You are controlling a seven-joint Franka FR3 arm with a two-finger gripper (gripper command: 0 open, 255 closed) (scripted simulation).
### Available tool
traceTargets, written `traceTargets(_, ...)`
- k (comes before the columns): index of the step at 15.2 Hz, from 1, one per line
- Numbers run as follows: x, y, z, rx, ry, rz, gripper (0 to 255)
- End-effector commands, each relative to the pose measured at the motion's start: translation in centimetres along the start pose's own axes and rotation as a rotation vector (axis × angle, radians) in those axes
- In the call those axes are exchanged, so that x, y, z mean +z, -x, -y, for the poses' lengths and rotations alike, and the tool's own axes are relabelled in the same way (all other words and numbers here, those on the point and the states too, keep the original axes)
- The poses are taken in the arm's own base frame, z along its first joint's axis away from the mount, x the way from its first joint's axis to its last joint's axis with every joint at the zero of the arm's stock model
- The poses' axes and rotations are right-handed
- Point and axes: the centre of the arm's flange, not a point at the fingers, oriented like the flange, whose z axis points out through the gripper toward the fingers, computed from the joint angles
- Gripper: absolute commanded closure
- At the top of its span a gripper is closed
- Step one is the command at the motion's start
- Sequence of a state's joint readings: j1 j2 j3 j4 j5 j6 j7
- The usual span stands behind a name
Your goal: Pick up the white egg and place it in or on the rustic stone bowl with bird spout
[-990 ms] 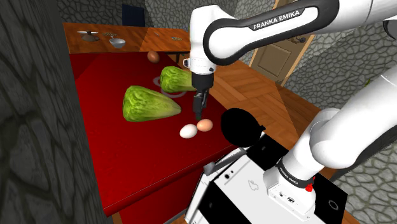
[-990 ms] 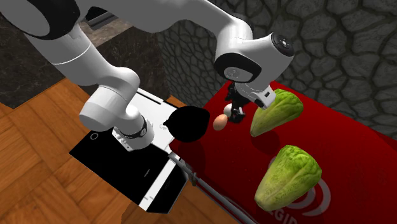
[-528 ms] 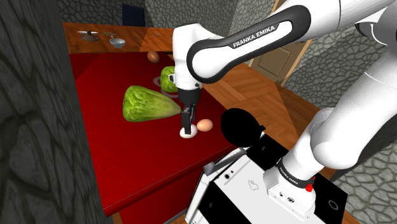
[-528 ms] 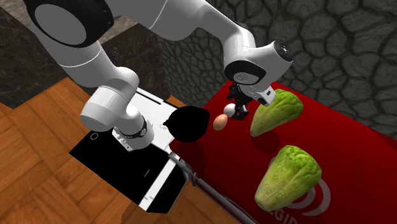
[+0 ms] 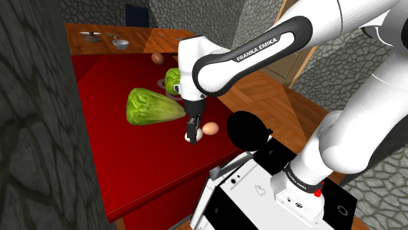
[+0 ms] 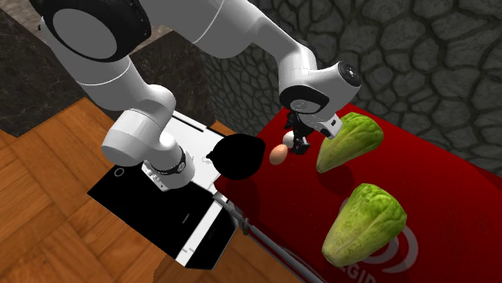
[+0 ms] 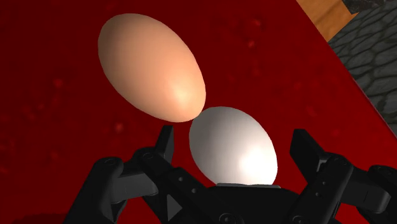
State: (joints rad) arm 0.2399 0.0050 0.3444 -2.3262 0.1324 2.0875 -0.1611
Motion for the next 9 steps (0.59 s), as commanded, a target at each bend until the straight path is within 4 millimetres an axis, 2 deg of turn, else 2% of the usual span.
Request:
traceTargets(1, 0.03, 0.0, 0.01, 0.0, 0.0, 0.0, 0)
traceTargets(4, 0.03, 0.0, 0.01, 0.0, 0.0, 0.0, 0)
traceTargets(5, 0.03, 0.0, 0.01, 0.0, 0.0, 0.0, 255)
traceTargets(9, 0.03, -0.01, 0.02, 0.0, 0.0, 0.0, 255)
